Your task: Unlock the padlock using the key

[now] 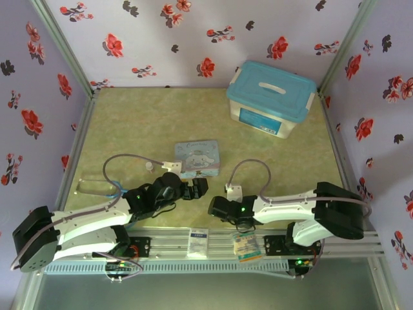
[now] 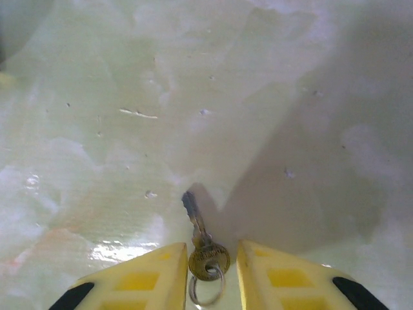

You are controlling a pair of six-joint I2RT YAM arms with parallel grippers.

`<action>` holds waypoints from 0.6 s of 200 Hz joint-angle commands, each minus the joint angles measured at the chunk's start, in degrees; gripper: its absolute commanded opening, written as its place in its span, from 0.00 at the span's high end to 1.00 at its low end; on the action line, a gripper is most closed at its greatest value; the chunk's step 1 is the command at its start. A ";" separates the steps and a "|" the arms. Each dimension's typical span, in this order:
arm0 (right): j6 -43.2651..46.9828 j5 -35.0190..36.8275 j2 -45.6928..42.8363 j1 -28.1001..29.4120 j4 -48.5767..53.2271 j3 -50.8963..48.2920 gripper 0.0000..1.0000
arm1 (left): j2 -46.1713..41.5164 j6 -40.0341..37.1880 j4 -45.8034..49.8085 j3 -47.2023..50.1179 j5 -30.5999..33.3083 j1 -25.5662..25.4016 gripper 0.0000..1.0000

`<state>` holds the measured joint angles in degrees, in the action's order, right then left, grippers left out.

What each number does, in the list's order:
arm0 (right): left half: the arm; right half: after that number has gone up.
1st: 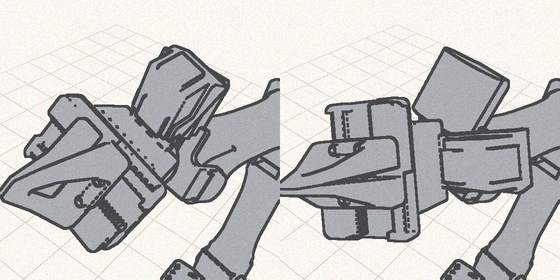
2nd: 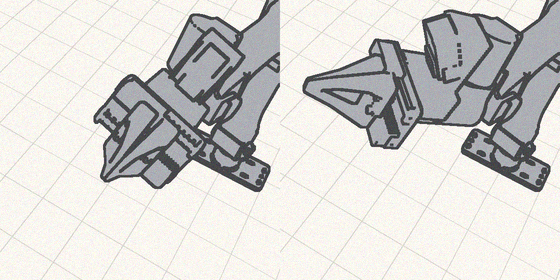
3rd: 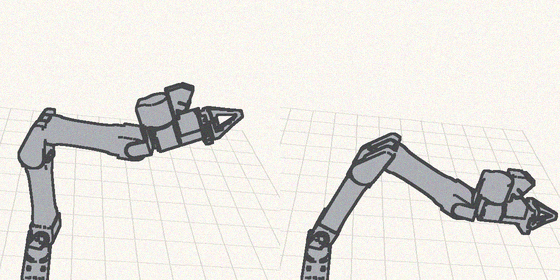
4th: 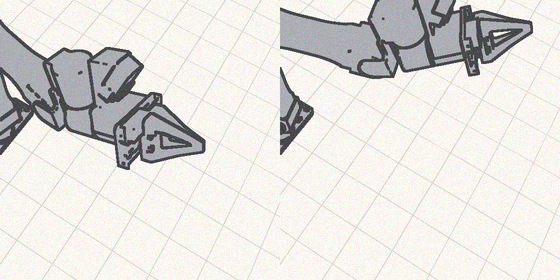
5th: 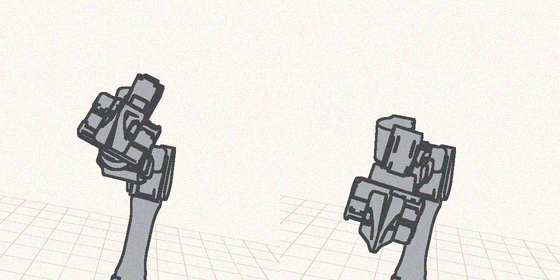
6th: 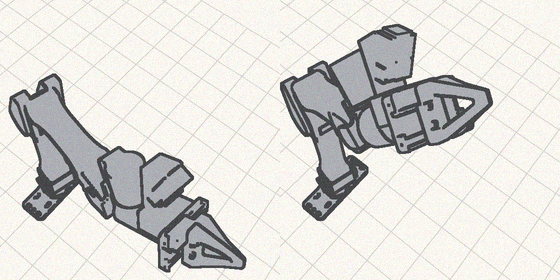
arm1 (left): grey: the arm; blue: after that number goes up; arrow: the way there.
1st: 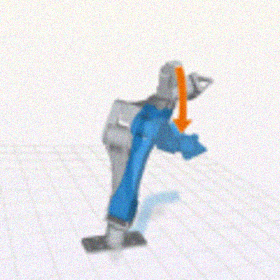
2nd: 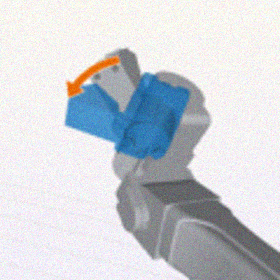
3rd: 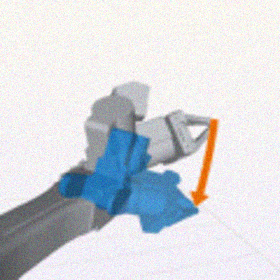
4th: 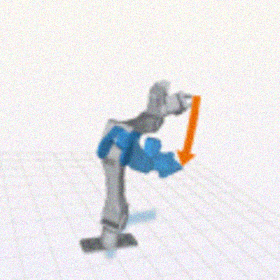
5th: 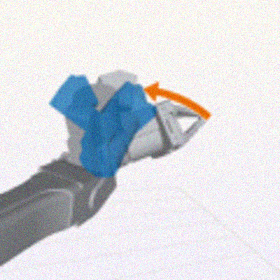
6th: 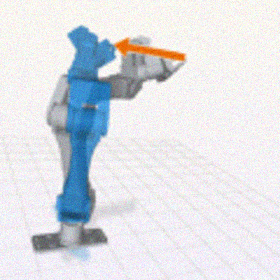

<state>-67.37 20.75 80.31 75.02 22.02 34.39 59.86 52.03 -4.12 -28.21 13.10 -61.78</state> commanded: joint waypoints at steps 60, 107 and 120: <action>-1.53 -0.09 1.82 0.70 3.58 0.02 0.74 | 2.37 1.14 -3.11 -0.45 0.96 -0.32 0.00; -2.21 -0.47 -0.62 1.36 0.12 -3.25 0.87 | 1.67 1.83 -4.24 0.46 0.96 -0.36 0.00; -2.11 0.10 -1.85 1.35 -1.25 -4.54 0.92 | 1.19 2.24 -5.11 0.98 1.05 -0.35 0.00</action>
<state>-68.14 21.41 79.53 75.79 22.44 33.32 61.82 52.86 -6.24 -28.21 13.08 -61.78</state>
